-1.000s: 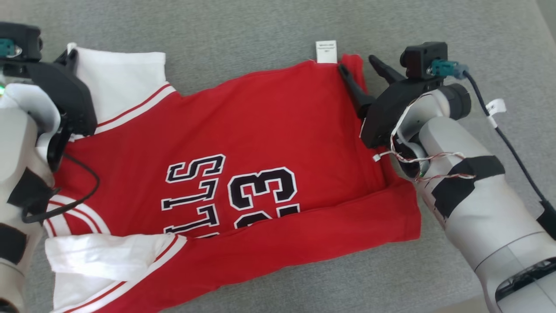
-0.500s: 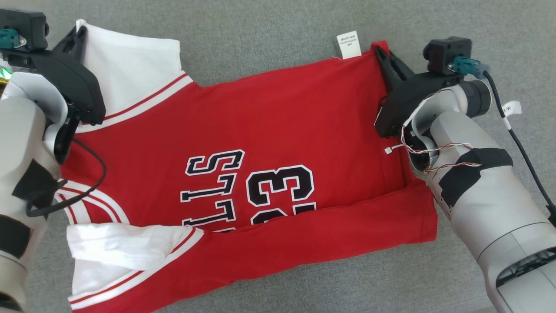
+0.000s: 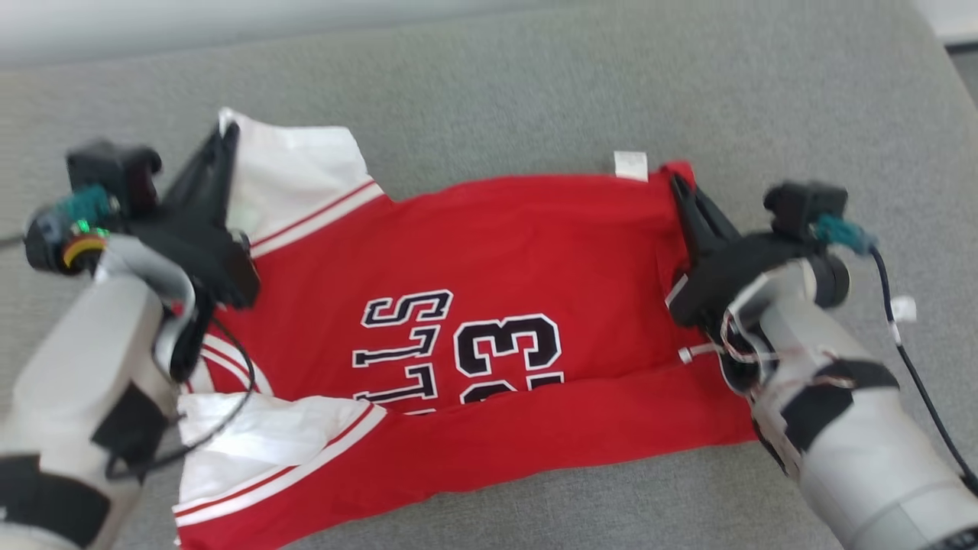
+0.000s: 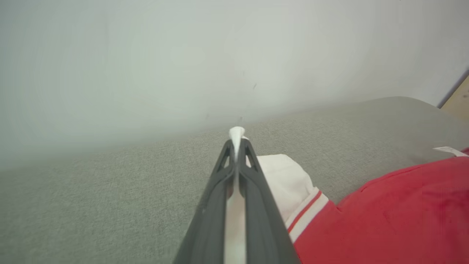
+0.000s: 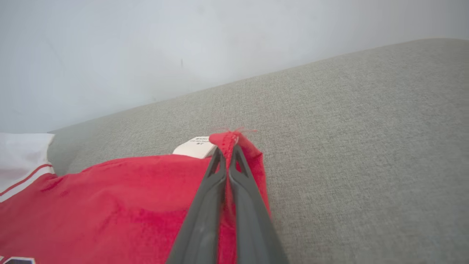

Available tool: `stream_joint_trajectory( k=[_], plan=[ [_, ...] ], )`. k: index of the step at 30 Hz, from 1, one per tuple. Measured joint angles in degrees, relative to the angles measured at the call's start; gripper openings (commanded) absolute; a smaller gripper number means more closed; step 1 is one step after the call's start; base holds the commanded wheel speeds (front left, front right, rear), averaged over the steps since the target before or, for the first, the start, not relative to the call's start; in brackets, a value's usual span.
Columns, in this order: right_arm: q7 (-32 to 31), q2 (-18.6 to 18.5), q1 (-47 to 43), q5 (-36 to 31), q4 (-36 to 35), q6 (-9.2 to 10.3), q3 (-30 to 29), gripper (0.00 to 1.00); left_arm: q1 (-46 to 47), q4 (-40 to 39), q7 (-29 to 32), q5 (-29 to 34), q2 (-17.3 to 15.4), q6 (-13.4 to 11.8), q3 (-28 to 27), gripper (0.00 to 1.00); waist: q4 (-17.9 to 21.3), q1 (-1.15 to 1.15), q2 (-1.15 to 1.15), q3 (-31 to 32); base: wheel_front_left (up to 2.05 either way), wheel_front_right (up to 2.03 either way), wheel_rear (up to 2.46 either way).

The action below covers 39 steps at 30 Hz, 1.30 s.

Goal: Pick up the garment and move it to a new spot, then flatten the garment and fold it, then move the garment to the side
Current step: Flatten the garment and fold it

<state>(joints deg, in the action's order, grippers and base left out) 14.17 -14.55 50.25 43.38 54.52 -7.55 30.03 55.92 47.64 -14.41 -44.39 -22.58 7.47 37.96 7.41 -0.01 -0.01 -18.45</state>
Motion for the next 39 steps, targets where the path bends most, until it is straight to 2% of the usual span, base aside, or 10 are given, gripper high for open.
stream_joint_trajectory(
  k=[4,9,15,25,28,29,30,31,35,39],
  plan=[
    [0.47,-2.19,-5.31,2.37,-4.28,0.0,0.33,0.0,-6.93,-7.35,-0.47,-0.64,-0.66,-1.46,-2.3,0.0,-0.99,0.0,0.0,2.27,0.0,0.0,0.0],
    [0.73,-4.7,-12.0,4.9,-10.79,0.0,-0.32,0.0,-18.42,-20.27,-0.57,-0.22,-1.52,-4.99,-7.4,0.0,-2.45,0.0,0.0,4.62,0.0,0.0,0.0],
    [0.81,-7.4,-21.13,6.7,-17.79,0.0,-5.11,0.0,-32.08,-31.67,-0.63,1.7,-0.96,-8.64,-9.71,0.0,-4.46,-0.01,0.0,6.98,0.0,0.0,0.0],
    [0.82,-7.23,-31.97,5.45,-24.32,0.0,-10.84,0.0,-44.25,-36.72,-0.63,3.01,0.59,-12.83,-11.12,0.0,-5.9,0.0,0.0,9.51,0.0,0.0,0.0],
    [0.05,-7.16,-33.88,4.42,-24.23,0.0,-11.66,0.0,-46.25,-35.62,-0.31,3.11,1.45,-12.96,-10.07,0.0,-5.81,0.0,0.01,9.91,0.0,0.0,0.0],
    [-0.03,-7.01,-34.3,4.16,-24.26,0.0,-11.92,0.16,-46.56,-35.05,-0.3,3.57,1.53,-12.95,-9.57,0.27,-5.83,0.0,0.0,10.07,0.0,0.0,0.0],
    [-0.16,-6.81,-34.61,3.82,-24.3,0.0,-12.11,0.4,-46.65,-34.56,-0.32,3.59,1.83,-13.03,-9.99,0.46,-5.84,0.0,0.01,10.25,0.0,0.0,0.0],
    [-0.53,-6.52,-34.81,3.52,-24.39,0.0,-12.37,1.0,-46.65,-34.04,-0.41,3.61,1.96,-13.3,-10.37,1.0,-5.84,0.0,0.01,10.45,0.0,0.0,0.0],
    [-0.55,-5.92,-35.89,2.87,-25.03,0.0,-14.36,1.0,-46.96,-33.44,-0.46,6.94,1.89,-14.54,-11.58,1.0,-5.84,0.0,0.01,11.33,0.0,0.0,0.0],
    [-1.01,-5.91,-37.78,2.44,-26.81,0.0,-15.6,1.0,-47.74,-37.34,-0.58,12.67,2.65,-15.89,-16.89,1.0,-6.05,0.0,0.01,12.34,0.0,0.0,0.0]
  ],
)
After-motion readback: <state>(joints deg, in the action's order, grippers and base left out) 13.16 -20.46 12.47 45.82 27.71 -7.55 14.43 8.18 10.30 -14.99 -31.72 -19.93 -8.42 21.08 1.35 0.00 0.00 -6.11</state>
